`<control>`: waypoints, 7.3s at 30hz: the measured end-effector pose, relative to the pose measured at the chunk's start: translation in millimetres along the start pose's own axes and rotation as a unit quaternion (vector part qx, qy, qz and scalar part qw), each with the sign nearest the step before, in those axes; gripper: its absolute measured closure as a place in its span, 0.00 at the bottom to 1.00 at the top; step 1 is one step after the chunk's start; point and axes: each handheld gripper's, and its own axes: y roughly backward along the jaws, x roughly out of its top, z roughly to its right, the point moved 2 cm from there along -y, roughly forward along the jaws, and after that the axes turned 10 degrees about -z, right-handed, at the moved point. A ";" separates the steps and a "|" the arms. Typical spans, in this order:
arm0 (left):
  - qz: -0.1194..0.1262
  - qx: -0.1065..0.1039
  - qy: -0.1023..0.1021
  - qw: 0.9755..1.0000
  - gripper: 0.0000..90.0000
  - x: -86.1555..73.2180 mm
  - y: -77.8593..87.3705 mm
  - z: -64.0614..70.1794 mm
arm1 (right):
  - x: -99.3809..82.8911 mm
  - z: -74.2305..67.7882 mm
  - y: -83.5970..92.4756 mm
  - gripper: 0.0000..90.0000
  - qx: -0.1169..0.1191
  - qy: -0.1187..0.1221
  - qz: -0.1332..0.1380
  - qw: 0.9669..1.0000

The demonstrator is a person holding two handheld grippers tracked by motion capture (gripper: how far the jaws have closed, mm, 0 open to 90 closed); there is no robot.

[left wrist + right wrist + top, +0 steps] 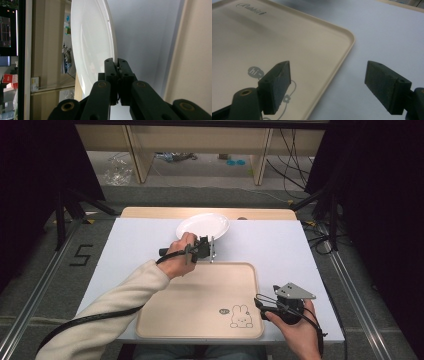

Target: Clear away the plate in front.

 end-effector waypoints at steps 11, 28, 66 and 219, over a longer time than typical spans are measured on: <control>0.011 0.005 -0.005 1.000 0.98 -6.1 20.4 8.3 | 0.0 -0.2 0.2 0.24 0.001 -0.001 -0.003 1.000; 0.026 0.014 -0.016 0.999 0.98 -12.8 41.6 21.3 | -0.1 0.8 0.7 0.24 -0.004 -0.004 0.001 1.000; 0.050 0.025 -0.020 0.998 0.98 -26.2 78.0 42.1 | 0.4 1.8 2.7 0.24 -0.007 -0.004 0.004 1.000; 0.099 0.026 -0.080 0.991 0.98 -70.5 166.8 105.5 | -1.3 3.4 4.7 0.24 -0.014 -0.007 0.004 1.000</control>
